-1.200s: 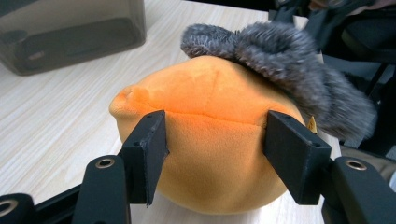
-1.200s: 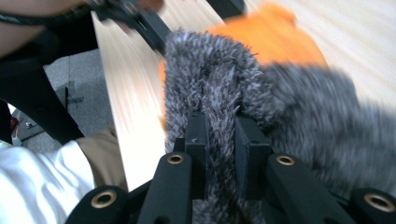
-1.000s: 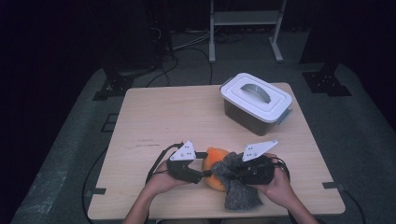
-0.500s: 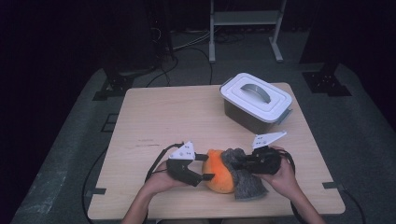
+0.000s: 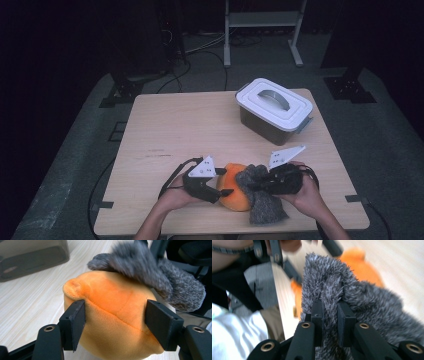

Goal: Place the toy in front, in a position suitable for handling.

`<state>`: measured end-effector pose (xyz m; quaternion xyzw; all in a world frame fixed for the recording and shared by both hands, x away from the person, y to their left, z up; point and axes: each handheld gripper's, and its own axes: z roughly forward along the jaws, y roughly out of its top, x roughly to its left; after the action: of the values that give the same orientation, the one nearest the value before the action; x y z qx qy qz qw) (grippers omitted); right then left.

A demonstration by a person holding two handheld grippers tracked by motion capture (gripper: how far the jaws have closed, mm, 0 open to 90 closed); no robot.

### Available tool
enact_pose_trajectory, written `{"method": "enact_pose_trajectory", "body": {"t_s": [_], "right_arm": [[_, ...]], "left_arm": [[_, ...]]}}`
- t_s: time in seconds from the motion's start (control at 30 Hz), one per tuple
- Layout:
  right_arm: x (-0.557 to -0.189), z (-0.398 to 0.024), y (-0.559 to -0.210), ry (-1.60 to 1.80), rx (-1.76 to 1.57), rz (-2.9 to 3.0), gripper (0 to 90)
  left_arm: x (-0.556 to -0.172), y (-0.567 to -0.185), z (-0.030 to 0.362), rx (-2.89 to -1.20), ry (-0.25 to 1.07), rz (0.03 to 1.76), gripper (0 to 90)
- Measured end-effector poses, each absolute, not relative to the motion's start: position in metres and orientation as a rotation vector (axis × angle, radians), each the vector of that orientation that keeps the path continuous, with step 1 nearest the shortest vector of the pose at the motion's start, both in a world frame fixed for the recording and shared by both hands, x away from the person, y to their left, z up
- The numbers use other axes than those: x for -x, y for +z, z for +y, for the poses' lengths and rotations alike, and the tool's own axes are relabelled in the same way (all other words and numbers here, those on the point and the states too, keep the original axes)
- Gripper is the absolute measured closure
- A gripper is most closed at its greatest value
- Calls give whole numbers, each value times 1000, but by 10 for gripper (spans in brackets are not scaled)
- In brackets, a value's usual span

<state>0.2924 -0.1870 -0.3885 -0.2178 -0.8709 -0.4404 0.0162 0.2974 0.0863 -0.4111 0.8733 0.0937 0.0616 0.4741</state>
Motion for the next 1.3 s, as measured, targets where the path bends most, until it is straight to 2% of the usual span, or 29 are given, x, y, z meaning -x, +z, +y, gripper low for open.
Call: {"method": "enact_pose_trajectory", "body": {"t_s": [0.1, 0.33, 0.37, 0.43, 0.6, 0.63, 0.77, 1.03, 1.1, 1.13, 1.3], "right_arm": [[-298, -182, -378, -1458, 704, -2701, 775], [-299, -179, -389, -1390, 705, -2720, 774], [-298, -180, -390, -1379, 704, -2718, 774], [-298, -184, -395, -1334, 676, -2690, 774], [-296, -186, -394, -1293, 647, -2694, 775], [-295, -187, -387, -1348, 644, -2695, 775], [-300, -191, -377, -1454, 706, -2684, 773], [-307, -190, -398, -1392, 770, -2645, 771], [-306, -189, -397, -1390, 767, -2645, 771], [-305, -188, -397, -1382, 742, -2647, 771], [-302, -189, -394, -1302, 692, -2683, 771]], "left_arm": [[-292, -409, 81, -2145, 154, 163, 319], [-295, -405, 85, -2160, 171, 199, 312], [-296, -405, 86, -2159, 169, 213, 267], [-299, -408, 86, -2173, 145, 254, 234], [-299, -411, 85, -2169, 131, 223, 255], [-297, -411, 84, -2169, 135, 200, 284], [-294, -409, 83, -2185, 154, 146, 295], [-296, -397, 82, -2150, 121, 246, 251], [-295, -396, 80, -2162, 138, 245, 257], [-295, -399, 78, -2212, 171, 247, 288], [-295, -405, 80, -2203, 135, 228, 304]]}}
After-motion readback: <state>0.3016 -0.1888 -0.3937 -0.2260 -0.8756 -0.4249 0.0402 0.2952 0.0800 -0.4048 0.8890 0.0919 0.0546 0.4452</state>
